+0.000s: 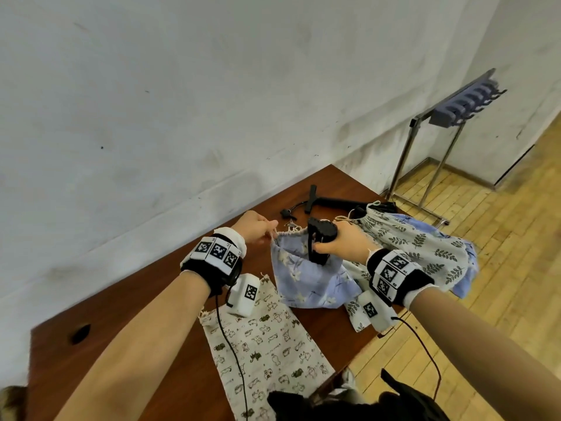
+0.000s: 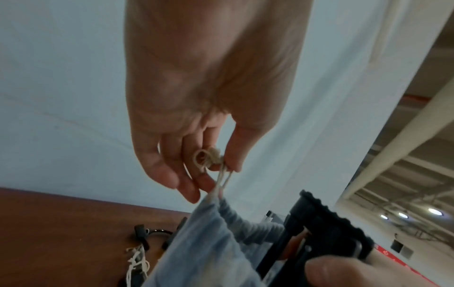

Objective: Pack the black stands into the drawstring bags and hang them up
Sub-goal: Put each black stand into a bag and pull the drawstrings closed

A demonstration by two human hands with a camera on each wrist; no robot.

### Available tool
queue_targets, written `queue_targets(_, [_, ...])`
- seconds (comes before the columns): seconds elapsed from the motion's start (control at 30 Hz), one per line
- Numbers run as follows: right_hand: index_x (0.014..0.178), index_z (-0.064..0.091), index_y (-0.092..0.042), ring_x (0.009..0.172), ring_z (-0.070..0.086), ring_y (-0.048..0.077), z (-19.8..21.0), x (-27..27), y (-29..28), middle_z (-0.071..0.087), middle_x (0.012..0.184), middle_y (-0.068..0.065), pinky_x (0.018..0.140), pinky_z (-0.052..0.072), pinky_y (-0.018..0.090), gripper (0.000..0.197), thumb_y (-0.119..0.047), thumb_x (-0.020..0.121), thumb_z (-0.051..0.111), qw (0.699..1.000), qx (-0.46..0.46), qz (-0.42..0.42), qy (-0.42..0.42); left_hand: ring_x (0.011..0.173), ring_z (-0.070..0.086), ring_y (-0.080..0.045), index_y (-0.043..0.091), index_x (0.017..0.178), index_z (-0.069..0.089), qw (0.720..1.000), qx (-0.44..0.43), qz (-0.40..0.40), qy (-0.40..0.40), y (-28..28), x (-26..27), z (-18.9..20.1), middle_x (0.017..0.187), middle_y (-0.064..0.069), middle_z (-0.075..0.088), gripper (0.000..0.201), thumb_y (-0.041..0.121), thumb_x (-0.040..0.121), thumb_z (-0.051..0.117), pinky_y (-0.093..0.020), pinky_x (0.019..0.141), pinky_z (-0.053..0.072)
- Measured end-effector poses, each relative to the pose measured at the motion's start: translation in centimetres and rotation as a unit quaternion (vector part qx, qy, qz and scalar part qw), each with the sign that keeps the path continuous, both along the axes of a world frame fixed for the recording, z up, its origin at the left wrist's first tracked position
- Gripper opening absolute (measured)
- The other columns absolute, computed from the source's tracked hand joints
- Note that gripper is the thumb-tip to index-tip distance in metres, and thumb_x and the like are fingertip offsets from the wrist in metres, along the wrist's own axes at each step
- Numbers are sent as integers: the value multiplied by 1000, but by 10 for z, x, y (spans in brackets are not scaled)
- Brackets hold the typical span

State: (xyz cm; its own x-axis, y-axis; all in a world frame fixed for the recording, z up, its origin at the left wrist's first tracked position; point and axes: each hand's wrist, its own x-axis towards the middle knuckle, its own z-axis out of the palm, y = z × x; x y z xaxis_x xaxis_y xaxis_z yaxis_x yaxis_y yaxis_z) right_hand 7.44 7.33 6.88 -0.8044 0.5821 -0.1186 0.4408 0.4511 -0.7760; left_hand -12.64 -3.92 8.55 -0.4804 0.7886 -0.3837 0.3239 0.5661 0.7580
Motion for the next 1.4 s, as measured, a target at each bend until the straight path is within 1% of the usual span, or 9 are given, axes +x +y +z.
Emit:
queue_targets(0.2, [55,46,-15,38,42,0,-2,-4,-5,48,44,-9,42,32,13,35,-15,76,74,999,-17,-12,-24,54,57,-12,10,69,50,976,113,-50,-178,-1,31,57,51,2,48,29,14,98,50,-23,63,52])
queue_targets(0.33, [60,50,-13,50,47,13,-2,-10,-9,52,55,0,51,39,26,27,-16,70,75,999,-25,2,-41,51,56,-9,5,73,54,972,150,-124,-130,5,46,86,49,4,50,27,7,98,46,-19,59,52])
queue_targets(0.5, [66,58,-15,56,54,13,1,-10,-11,59,61,-2,57,46,31,19,-17,70,76,998,-1,8,-59,71,62,-12,9,92,64,963,178,-161,-122,10,48,73,82,-5,65,8,6,93,56,-38,88,50])
queue_targets(0.57, [75,62,-19,67,60,16,3,-10,-9,64,71,-1,68,53,35,16,-19,70,76,997,12,18,-80,85,64,-8,15,130,54,963,155,-216,-37,17,48,57,100,-5,69,45,5,88,64,-25,92,48])
queue_targets(0.63, [80,60,-25,73,62,17,8,-10,-8,65,76,-3,73,55,36,20,-19,69,76,994,19,40,-101,84,60,-6,23,145,37,953,134,-262,76,24,54,42,101,-2,66,72,5,83,69,-14,85,46])
queue_targets(0.83, [99,56,-26,68,64,25,18,1,-4,67,87,4,60,55,37,41,-11,69,80,994,-5,66,-89,79,58,-10,24,143,40,955,168,-214,115,41,53,20,95,1,71,73,16,79,75,-19,83,45])
queue_targets(0.97, [121,51,-19,63,62,18,22,14,6,66,87,8,58,51,29,41,1,87,59,996,-81,9,-24,89,64,-13,14,133,48,958,165,-203,116,42,47,18,98,-1,72,57,17,81,73,-23,87,45])
queue_targets(1.13, [98,71,-15,76,71,24,19,24,15,74,87,7,78,59,41,31,0,90,45,995,-35,-92,-26,95,65,-13,17,129,52,966,142,-172,128,47,43,11,100,4,71,63,38,75,77,-31,93,49])
queue_targets(1.4, [84,74,-7,59,69,23,13,20,10,66,74,-2,52,55,21,31,2,90,44,980,-12,-197,3,96,64,-11,20,134,50,968,139,-174,115,52,46,5,98,8,70,72,41,72,79,-34,94,49])
